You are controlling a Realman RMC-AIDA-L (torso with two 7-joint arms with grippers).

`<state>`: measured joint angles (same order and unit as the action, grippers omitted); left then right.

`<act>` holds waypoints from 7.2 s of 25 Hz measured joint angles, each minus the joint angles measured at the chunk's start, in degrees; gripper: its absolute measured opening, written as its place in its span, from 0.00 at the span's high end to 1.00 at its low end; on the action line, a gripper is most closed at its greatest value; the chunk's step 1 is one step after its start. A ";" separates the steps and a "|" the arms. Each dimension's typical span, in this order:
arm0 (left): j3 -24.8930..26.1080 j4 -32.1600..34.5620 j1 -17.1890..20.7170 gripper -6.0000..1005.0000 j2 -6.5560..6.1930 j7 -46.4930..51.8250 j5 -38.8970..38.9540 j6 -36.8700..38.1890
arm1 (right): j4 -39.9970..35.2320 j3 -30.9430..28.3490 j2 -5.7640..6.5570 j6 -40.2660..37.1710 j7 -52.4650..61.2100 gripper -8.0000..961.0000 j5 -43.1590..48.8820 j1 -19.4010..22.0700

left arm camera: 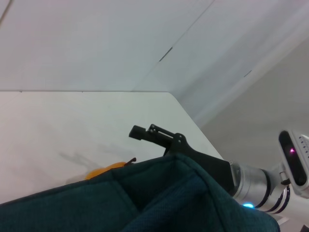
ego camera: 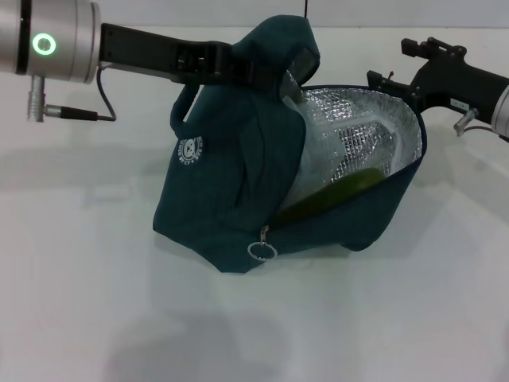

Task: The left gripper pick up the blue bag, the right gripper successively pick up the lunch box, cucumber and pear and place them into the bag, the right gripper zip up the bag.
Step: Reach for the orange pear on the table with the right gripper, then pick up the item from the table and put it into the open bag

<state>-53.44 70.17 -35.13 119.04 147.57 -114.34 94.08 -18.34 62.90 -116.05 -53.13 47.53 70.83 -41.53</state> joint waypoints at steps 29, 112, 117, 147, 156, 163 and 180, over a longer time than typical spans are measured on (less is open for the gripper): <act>0.00 -2.32 -0.91 0.94 -0.24 -0.96 -0.01 -0.84 | 0.50 0.21 -0.14 1.20 -2.75 0.90 -0.62 -0.47; 0.00 -2.32 -0.57 0.94 0.22 -0.96 0.08 -0.74 | 2.70 0.27 -0.13 0.72 -2.65 0.83 -1.94 -0.29; 0.00 -2.32 -0.46 0.94 0.23 -0.96 0.08 -0.74 | 2.70 0.30 -0.13 0.47 -2.77 0.90 -1.92 -0.30; 0.00 -1.86 0.97 0.94 -0.33 -0.96 1.67 -0.34 | -19.36 0.67 0.58 -25.71 14.69 0.93 -4.70 10.31; 0.00 -2.19 0.90 0.94 -0.32 -0.96 1.67 -0.77 | -18.85 5.23 0.55 -28.87 17.69 0.92 -4.66 9.21; 0.00 -2.30 1.09 0.94 -0.30 -0.96 1.47 -0.84 | -18.68 9.09 0.38 -29.99 19.43 0.91 -4.84 8.78; 0.00 -2.29 2.63 0.94 -0.30 -1.58 1.58 -0.67 | -18.40 13.24 0.21 -32.10 21.06 0.88 -4.99 8.68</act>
<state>-53.44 67.88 -32.49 118.74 145.98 -112.76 93.41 -36.74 76.14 -115.84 -85.24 68.59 65.84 -32.85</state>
